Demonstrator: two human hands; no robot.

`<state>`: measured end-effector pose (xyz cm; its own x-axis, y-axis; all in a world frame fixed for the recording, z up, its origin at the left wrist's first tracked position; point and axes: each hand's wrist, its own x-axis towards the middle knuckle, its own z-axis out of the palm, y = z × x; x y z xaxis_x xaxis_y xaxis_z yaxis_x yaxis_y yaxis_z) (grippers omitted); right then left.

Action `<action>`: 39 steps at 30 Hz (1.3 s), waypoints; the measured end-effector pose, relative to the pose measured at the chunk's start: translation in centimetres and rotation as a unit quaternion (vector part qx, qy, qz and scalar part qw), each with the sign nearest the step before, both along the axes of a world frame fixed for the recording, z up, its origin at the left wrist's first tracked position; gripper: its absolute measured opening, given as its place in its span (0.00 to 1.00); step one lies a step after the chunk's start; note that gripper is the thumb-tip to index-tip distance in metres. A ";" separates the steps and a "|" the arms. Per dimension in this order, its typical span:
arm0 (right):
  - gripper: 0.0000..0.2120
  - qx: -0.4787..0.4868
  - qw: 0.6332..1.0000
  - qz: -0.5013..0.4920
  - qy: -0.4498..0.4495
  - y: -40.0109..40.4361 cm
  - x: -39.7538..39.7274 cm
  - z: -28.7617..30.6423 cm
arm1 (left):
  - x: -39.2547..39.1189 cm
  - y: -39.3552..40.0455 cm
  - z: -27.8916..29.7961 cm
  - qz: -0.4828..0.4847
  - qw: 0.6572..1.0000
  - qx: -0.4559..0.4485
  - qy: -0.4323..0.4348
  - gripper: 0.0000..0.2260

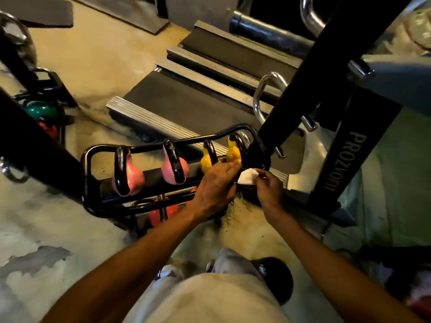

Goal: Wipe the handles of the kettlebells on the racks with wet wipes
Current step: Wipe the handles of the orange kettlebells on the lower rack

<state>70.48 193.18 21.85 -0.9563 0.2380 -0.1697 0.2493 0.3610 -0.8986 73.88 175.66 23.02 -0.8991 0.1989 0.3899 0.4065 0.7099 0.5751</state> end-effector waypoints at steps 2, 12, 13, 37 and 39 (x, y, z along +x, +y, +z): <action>0.10 -0.014 0.998 0.046 0.033 -0.6 0.8 0.0 | 2.4 -0.1 -0.2 0.022 1.000 -0.010 -0.014 0.26; 0.10 -0.032 0.968 0.250 -0.004 -3.0 5.9 -3.8 | 15.7 -1.9 -2.5 0.215 0.967 -0.044 -0.131 0.20; 0.11 -0.026 0.964 0.264 -0.007 -3.2 6.9 -4.7 | 17.3 -1.8 -2.8 0.233 0.960 -0.040 -0.148 0.22; 0.10 -0.028 0.957 0.249 -0.146 -11.4 12.2 -20.4 | 20.6 -5.6 -17.5 0.308 0.895 -0.023 -0.320 0.30; 0.11 -0.025 0.956 0.262 -0.132 -13.1 10.6 -23.5 | 19.4 -5.9 -19.9 0.310 0.901 -0.025 -0.303 0.27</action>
